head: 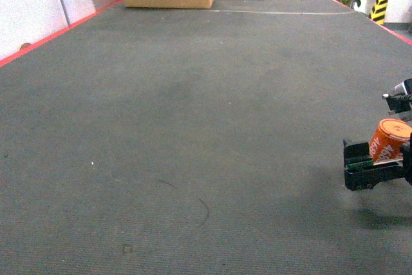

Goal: Sort blue parts and orange caps into right shelf containers

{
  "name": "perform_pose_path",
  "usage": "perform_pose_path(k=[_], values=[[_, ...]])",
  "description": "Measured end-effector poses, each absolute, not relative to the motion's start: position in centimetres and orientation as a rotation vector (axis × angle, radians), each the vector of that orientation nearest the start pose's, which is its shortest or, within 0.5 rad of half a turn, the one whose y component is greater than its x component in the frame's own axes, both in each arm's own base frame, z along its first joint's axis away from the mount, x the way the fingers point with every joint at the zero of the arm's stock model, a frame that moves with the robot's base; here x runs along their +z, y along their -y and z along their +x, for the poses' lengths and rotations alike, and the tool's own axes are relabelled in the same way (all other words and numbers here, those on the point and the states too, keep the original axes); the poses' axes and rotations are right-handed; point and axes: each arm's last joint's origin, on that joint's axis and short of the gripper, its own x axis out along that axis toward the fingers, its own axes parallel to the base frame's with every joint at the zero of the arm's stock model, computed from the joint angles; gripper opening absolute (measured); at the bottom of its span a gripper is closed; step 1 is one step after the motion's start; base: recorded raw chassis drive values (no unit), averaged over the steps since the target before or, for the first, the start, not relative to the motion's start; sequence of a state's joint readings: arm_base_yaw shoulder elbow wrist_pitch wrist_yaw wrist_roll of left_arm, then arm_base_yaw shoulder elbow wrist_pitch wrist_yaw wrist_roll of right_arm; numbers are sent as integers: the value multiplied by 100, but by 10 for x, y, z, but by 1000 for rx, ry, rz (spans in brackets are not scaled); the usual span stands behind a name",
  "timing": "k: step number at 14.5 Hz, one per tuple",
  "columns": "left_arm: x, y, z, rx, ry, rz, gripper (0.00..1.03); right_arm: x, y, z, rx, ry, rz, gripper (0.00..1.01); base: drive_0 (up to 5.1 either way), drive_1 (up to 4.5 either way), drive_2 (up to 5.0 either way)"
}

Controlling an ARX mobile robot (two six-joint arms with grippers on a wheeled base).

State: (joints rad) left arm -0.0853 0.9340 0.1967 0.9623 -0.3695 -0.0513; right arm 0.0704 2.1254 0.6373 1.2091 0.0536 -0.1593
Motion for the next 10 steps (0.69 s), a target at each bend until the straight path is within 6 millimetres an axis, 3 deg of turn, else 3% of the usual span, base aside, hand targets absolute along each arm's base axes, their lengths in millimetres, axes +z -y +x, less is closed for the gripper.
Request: perform_pose_path(k=[8, 9, 10], values=[[217, 5, 177, 277, 227, -102, 47, 61, -21, 332, 39, -274, -187, 98, 0, 0, 0], [217, 5, 177, 277, 227, -102, 47, 61, -20, 333, 32, -279, -195, 96, 0, 0, 0], [217, 5, 177, 278, 228, -102, 47, 61, -19, 333, 21, -276, -207, 83, 0, 0, 0]])
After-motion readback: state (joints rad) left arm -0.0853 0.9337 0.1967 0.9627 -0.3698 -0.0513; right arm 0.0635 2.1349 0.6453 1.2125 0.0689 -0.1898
